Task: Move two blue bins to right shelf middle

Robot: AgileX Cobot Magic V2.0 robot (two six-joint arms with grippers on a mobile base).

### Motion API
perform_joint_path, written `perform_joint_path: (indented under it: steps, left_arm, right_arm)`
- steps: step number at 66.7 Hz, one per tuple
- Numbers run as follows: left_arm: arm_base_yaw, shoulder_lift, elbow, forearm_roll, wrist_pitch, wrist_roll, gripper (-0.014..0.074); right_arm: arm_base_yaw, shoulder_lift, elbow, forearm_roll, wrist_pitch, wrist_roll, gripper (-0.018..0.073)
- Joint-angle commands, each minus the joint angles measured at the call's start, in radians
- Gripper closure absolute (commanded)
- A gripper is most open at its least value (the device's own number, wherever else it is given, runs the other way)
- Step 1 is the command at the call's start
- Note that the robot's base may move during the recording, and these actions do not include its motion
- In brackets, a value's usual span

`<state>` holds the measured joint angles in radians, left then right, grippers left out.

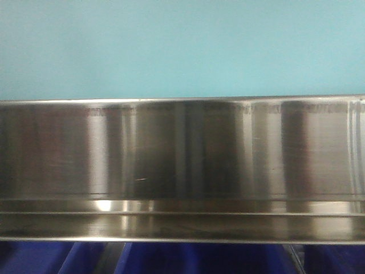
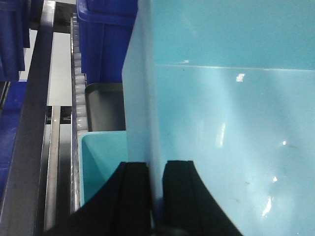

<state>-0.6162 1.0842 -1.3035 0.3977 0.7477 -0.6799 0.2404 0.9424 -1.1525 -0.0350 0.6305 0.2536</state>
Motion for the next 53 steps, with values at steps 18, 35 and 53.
perform_joint_path:
  steps: [18, 35, 53]
  left_arm:
    - [0.012, -0.014, -0.006, 0.085, -0.025, 0.006, 0.0707]
    - [0.012, -0.014, -0.006, 0.069, -0.034, 0.006, 0.0707]
    - [-0.018, 0.092, -0.167, 0.128, 0.201, -0.040, 0.0707]
  right_arm:
    - [-0.017, -0.007, -0.002, -0.057, -0.048, -0.007, 0.0725]
    - [-0.017, 0.002, -0.002, -0.040, -0.055, -0.007, 0.0725]
    - [0.045, 0.088, -0.137, -0.072, 0.155, 0.109, 0.0699]
